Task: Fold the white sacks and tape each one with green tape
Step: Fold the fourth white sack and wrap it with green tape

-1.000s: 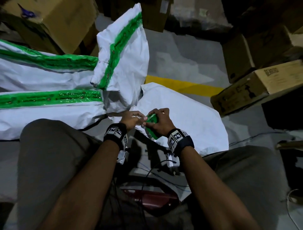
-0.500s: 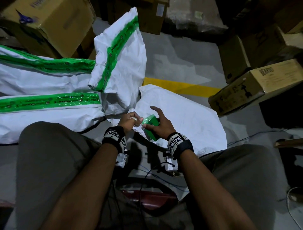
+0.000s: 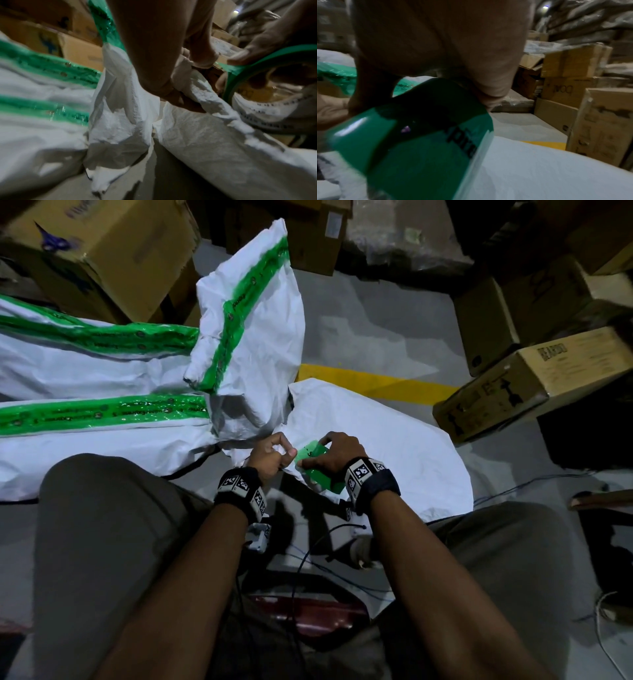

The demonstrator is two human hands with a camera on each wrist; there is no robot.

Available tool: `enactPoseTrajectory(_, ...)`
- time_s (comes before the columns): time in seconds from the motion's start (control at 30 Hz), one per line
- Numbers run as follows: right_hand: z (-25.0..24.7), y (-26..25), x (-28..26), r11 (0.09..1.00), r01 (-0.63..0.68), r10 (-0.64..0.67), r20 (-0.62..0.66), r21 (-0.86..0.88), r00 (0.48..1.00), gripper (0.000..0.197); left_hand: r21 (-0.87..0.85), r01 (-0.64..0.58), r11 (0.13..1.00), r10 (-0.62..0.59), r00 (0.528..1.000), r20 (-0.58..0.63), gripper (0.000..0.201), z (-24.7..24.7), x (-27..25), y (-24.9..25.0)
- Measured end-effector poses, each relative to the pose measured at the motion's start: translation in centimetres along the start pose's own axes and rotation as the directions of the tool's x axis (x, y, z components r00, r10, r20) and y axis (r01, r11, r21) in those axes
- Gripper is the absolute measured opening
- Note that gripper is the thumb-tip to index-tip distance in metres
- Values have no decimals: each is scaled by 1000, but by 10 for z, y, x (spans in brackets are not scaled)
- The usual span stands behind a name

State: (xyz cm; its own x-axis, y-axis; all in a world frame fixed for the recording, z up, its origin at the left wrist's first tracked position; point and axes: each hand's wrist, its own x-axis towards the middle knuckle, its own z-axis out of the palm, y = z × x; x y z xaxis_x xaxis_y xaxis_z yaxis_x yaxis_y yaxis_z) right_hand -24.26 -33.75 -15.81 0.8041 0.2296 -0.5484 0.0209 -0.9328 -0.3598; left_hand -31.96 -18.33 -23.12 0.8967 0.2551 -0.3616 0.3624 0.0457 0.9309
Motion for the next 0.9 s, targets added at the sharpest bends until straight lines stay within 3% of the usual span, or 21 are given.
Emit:
enactPoseTrajectory(0.17, 7, 10, -3, 989, 85, -79, -52, 121, 996, 57, -25, 136, 990, -135, 991, 17, 30, -4, 3, 19)
enactPoseTrajectory(0.23, 12, 13, -5, 981, 124, -112, -91, 148, 990, 49, 46, 196, 980, -195, 981, -23, 48, -2, 5, 27)
enactPoseTrajectory(0.37, 13, 9, -8, 972, 170, -145, -159, 162, 977, 46, 119, 169, 978, -160, 984, -78, 63, 3, 10, 19)
enactPoseTrajectory(0.5, 8, 8, -8, 972, 198, -181, -133, 124, 974, 47, -154, 219, 964, -229, 972, -52, 80, -10, 17, 2)
enactPoseTrajectory(0.57, 7, 11, -7, 976, 198, -187, -116, 94, 975, 46, -178, 204, 963, -201, 979, 35, 64, -11, 12, 16)
enactPoseTrajectory(0.63, 6, 13, -7, 977, 200, -190, -121, 77, 974, 45, -80, 146, 986, -134, 981, 141, 37, -6, 6, 31)
enactPoseTrajectory(0.67, 6, 13, -7, 977, 201, -191, -124, 71, 974, 44, -57, 124, 991, -114, 980, 164, 33, -3, 4, 33)
enactPoseTrajectory(0.8, 7, 8, -9, 975, 218, -212, -109, 48, 971, 46, -6, 83, 996, -83, 992, 92, 20, 2, -1, 33)
enactPoseTrajectory(0.9, 11, 4, -10, 975, 215, -208, -94, 61, 974, 61, 93, 66, 993, -63, 998, -30, 8, 4, 5, 19)
